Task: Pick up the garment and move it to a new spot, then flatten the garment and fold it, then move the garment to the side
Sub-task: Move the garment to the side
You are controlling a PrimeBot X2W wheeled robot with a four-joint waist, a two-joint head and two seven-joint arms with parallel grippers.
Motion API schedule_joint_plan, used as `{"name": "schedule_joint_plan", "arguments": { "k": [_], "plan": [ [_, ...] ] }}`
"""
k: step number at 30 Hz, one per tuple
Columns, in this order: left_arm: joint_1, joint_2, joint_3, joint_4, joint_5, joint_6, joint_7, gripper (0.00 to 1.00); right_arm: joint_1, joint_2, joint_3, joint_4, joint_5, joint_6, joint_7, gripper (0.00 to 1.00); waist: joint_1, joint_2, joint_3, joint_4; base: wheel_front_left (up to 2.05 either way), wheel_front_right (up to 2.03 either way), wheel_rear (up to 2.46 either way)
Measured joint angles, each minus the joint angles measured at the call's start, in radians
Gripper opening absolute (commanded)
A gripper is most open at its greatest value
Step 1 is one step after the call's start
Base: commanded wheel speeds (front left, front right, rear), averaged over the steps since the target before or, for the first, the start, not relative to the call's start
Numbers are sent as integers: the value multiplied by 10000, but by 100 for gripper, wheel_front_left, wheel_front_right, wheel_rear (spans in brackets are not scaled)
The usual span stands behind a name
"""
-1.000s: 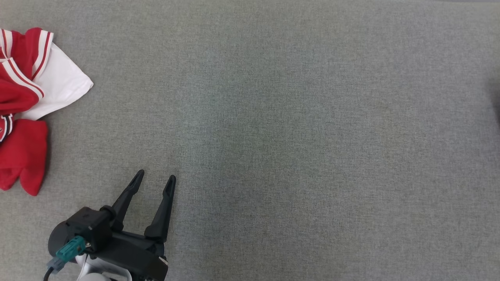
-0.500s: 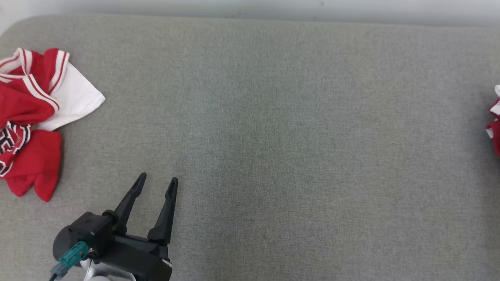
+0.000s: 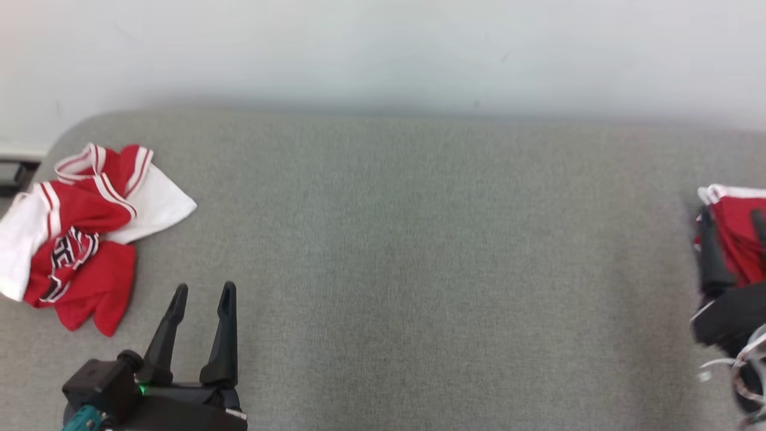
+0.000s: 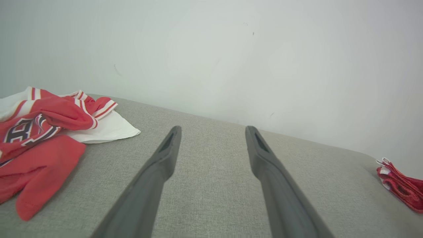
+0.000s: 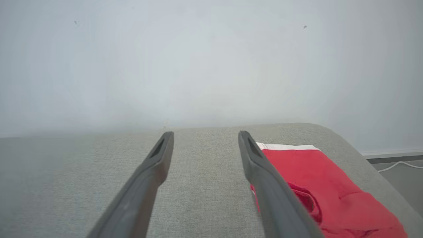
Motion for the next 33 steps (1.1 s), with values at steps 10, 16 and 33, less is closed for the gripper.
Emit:
{"name": "schedule_joint_plan", "arguments": {
  "k": [10,16,33],
  "plan": [
    [496,77,537,374,169,36,0,100,1298,1024,1271,-1012,67,0,-702,100,0,0,-1279,-37,0,0,0],
    [693,291,585,303,169,322,430,100,1939,1043,2228,-499,803,0,-1352,100,0,0,-1522,-185,0,0,0],
    [881,702,374,564,196,453,1145,100,2344,1047,2899,970,846,0,-2176,100,3,1,-1418,-324,0,0,0]
  ]
}}
